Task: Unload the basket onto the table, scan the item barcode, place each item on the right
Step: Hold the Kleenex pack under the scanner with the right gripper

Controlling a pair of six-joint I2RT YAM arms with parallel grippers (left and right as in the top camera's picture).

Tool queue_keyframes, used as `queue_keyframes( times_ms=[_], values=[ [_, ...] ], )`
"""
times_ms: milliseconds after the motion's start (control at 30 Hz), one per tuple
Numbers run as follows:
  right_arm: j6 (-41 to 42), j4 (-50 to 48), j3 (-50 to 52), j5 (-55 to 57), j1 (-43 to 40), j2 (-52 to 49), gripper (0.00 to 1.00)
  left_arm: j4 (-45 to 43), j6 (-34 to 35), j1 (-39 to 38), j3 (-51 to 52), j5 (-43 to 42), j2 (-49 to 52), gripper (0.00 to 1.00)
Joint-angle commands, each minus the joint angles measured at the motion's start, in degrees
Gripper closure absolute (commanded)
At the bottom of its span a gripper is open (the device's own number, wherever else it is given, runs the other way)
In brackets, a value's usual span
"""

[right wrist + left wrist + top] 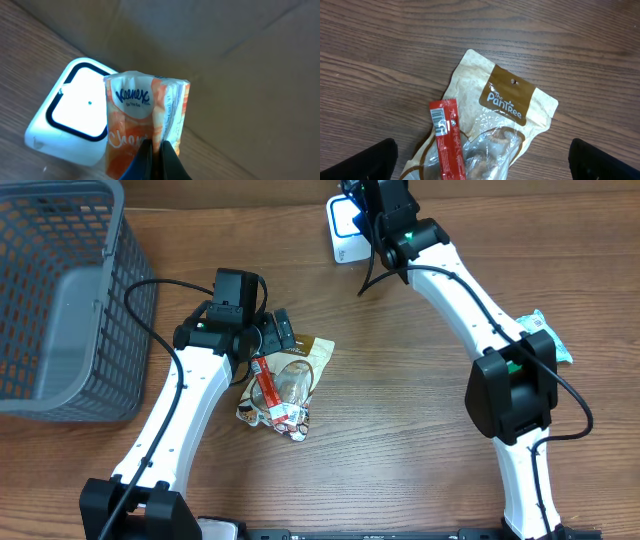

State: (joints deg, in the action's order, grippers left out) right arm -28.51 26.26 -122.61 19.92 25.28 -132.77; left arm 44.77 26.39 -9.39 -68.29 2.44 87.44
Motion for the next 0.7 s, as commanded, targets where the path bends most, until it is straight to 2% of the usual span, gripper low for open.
queue_keyframes(
  times_ms=[0,133,367,533,667],
  values=[
    [-6.0,-2.2,-1.1,0.9,0.6,-2.0,0.96,0.0,-1.3,0.0,-1.0,0.7,-0.6,0.0],
    [-9.3,-5.0,-1.1,1.1,0.9,-3.7,0.96,0.0,-1.3,0.0,-1.0,0.7,-0.6,0.0],
    [-10.6,-8.5,-1.1,1.1,1.2,-6.3,0.96,0.0,-1.3,0.0,-1.0,0.7,-0.5,0.0],
    [-22.4,-10.2,-1.1,1.0,2.3,-8.7,0.96,0.0,-1.3,0.0,-1.0,0.7,-0.6,0.0],
    [-27.8,-13.3,-1.1,2.8,2.8,-10.3,0.96,0.0,-1.3,0.0,-1.0,0.7,-0.6,0.0]
  ],
)
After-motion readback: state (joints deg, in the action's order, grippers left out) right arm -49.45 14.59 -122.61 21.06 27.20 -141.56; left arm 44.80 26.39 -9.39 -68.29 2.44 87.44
